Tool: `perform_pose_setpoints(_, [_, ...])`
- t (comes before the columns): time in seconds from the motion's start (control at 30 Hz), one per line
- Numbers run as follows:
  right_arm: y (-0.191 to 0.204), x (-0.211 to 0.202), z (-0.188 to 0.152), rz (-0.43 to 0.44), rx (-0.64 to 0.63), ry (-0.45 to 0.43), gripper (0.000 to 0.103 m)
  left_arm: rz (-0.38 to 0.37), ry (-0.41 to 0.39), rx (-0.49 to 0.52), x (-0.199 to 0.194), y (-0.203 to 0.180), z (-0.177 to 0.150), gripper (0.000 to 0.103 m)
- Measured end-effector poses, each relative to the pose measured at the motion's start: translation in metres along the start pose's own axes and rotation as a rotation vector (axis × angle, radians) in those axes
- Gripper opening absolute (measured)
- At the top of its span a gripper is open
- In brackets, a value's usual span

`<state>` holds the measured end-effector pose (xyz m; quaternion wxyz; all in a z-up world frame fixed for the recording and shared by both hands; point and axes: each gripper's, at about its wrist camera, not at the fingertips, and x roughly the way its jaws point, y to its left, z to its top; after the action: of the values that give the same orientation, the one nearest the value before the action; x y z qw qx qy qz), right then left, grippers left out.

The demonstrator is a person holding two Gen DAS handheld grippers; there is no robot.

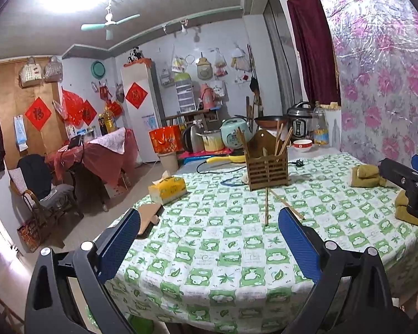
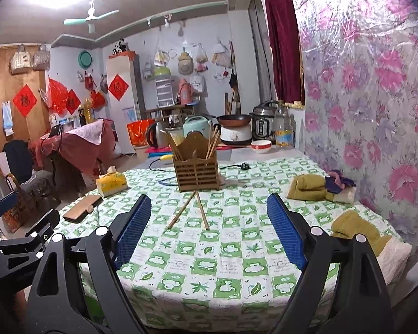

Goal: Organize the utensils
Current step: 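Move both open tools back to the last two loose chopsticks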

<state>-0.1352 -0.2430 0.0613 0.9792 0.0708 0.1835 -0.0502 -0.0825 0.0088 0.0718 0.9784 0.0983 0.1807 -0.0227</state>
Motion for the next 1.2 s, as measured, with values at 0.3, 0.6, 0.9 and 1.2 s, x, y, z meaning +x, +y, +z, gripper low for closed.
perform_pose_setpoints(0.3, [0.001,0.017,-0.009,-0.007,-0.014,0.041,0.087,-0.042,0.134,-0.044,0.04,0.011,-0.013,0.097])
perform_pose_setpoints(0.6, [-0.012,0.046,-0.021,-0.026,0.0,0.093,0.091,-0.02,0.253,-0.102,0.091,0.029,-0.033,0.097])
perform_pose_setpoints(0.9, [-0.029,0.113,-0.055,-0.045,0.018,0.261,0.091,-0.027,0.375,-0.067,0.15,0.021,-0.066,0.097])
perform_pose_setpoints(1.2, [-0.035,0.157,-0.066,-0.054,-0.015,0.319,0.088,-0.058,0.418,0.011,0.192,0.001,-0.07,0.097])
